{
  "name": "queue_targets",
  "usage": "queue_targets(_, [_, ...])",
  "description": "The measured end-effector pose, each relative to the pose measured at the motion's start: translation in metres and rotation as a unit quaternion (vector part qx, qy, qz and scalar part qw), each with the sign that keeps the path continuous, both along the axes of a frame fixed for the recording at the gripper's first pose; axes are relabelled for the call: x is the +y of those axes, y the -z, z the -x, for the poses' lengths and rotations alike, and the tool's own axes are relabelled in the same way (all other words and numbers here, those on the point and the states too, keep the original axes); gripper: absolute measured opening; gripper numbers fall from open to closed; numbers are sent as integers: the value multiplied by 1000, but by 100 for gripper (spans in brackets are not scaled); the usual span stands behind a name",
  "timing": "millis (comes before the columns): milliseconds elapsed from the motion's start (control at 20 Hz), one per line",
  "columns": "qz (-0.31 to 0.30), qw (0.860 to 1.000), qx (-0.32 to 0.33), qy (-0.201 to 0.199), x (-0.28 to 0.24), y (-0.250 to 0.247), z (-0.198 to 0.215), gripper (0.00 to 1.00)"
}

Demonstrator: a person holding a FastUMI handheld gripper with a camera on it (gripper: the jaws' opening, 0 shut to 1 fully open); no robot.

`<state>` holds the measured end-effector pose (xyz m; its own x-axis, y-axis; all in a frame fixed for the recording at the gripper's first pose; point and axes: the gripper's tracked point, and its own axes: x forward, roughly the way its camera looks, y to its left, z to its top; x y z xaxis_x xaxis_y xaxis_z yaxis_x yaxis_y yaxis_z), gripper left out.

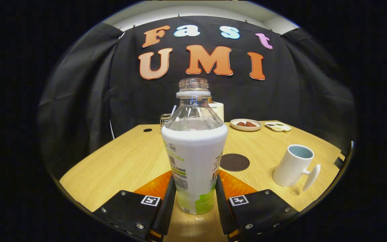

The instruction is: Take the bottle from table, then pour the juice into the cup, finally place the bottle on the coaster

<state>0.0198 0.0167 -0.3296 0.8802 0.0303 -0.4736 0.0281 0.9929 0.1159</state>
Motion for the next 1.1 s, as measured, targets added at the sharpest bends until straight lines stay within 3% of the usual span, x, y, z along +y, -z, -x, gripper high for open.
queue_targets(300, [-94, 995, -28, 11, -3, -28, -20, 58])
queue_targets(550, [-185, 982, -34, 30, -9, -36, -31, 58])
queue_targets(1100, [-366, 922, -42, 122, -43, -34, -45, 57])
